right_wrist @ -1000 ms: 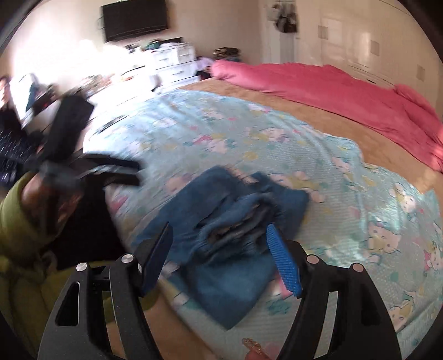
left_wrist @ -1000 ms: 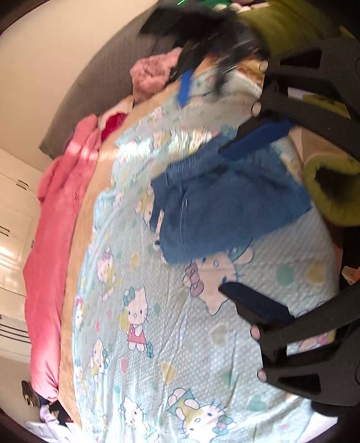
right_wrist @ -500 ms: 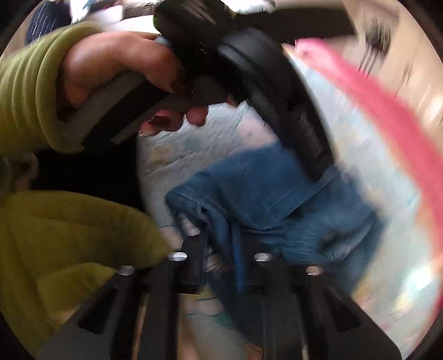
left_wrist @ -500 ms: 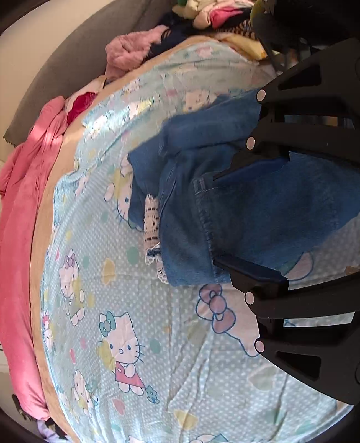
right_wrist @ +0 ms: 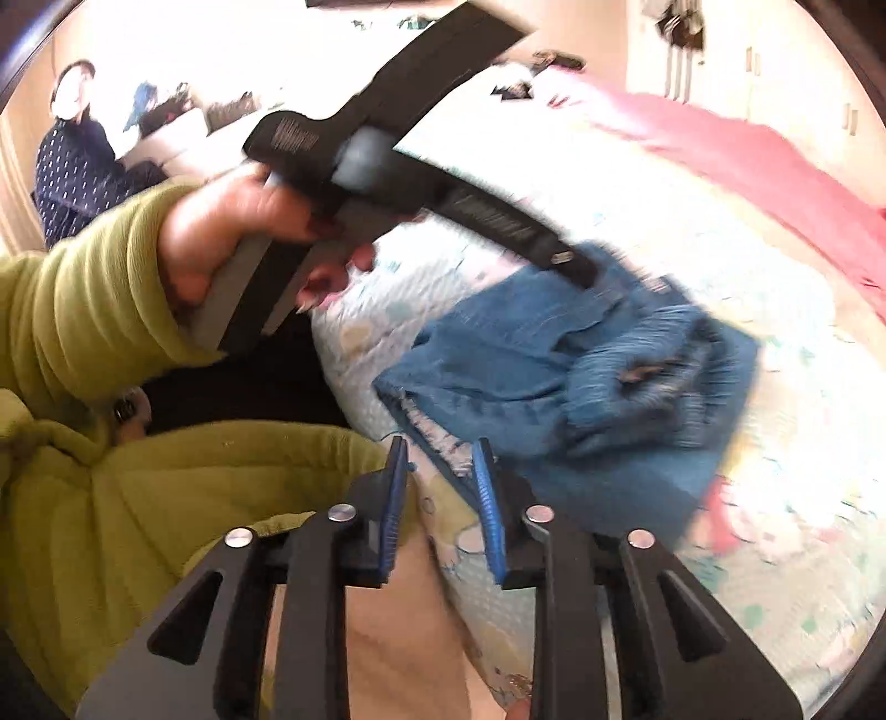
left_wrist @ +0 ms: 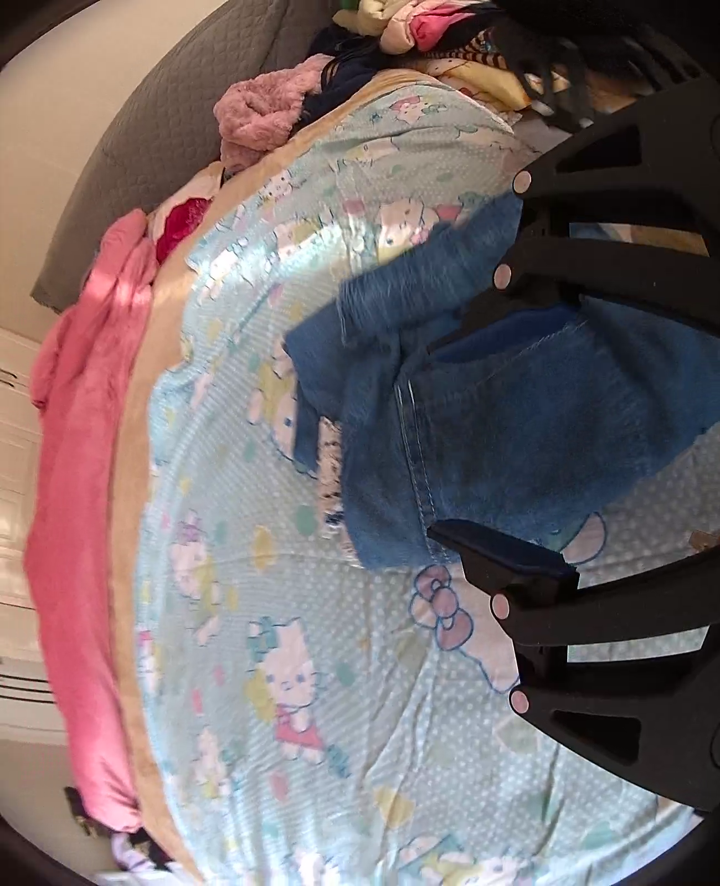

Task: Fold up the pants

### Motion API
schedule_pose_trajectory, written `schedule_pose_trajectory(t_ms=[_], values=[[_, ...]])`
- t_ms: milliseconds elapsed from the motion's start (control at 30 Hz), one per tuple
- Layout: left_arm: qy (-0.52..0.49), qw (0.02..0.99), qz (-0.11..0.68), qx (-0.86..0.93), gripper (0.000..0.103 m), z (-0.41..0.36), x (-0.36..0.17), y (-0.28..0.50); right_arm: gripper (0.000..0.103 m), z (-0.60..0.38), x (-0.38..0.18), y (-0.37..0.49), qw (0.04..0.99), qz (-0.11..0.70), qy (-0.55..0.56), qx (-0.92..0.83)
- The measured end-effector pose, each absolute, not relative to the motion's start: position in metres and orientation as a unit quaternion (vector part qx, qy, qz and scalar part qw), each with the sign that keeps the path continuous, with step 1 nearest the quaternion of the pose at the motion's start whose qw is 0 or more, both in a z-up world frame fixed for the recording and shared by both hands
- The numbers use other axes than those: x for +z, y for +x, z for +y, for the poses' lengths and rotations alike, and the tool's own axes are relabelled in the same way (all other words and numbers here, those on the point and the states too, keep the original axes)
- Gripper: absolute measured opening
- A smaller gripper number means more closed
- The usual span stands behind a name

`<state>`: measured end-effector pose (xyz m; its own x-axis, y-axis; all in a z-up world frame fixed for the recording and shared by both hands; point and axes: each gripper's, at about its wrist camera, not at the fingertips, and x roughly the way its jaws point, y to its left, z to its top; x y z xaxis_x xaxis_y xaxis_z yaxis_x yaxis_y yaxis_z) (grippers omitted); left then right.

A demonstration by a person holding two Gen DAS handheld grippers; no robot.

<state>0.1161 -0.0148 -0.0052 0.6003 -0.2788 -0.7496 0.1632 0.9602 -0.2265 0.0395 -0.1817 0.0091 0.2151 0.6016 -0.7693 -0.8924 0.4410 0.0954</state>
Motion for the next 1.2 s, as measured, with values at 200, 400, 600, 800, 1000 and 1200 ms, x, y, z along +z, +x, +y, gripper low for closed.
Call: schedule_pose_trajectory(t_ms=[200,400,600,800,1000,1200], values=[[-0.054,0.91,0.395,-0.114,0.074,-0.016,0.02,0.097,0.057,-0.218,0.048,0.047,0.807,0.36,-0.11,0.454],[-0.055,0.919,0.376,-0.103,0.09,-0.012,0.037,0.083,0.085,-0.24,0.068,0.068,0.853,0.332,-0.052,0.4],[-0.055,0.925,0.366,-0.091,0.093,-0.003,0.043,0.077,0.09,-0.248,0.07,0.09,0.876,0.334,-0.028,0.346],[-0.064,0.92,0.377,-0.084,0.093,0.003,0.033,0.083,0.09,-0.253,0.044,0.12,0.875,0.383,-0.002,0.296],[-0.091,0.9,0.419,-0.081,0.093,0.008,0.0,0.101,0.081,-0.252,0.005,0.153,0.86,0.438,0.014,0.262],[-0.11,0.875,0.46,-0.102,0.093,-0.005,-0.036,0.116,0.073,-0.253,-0.021,0.174,0.846,0.469,0.026,0.253]])
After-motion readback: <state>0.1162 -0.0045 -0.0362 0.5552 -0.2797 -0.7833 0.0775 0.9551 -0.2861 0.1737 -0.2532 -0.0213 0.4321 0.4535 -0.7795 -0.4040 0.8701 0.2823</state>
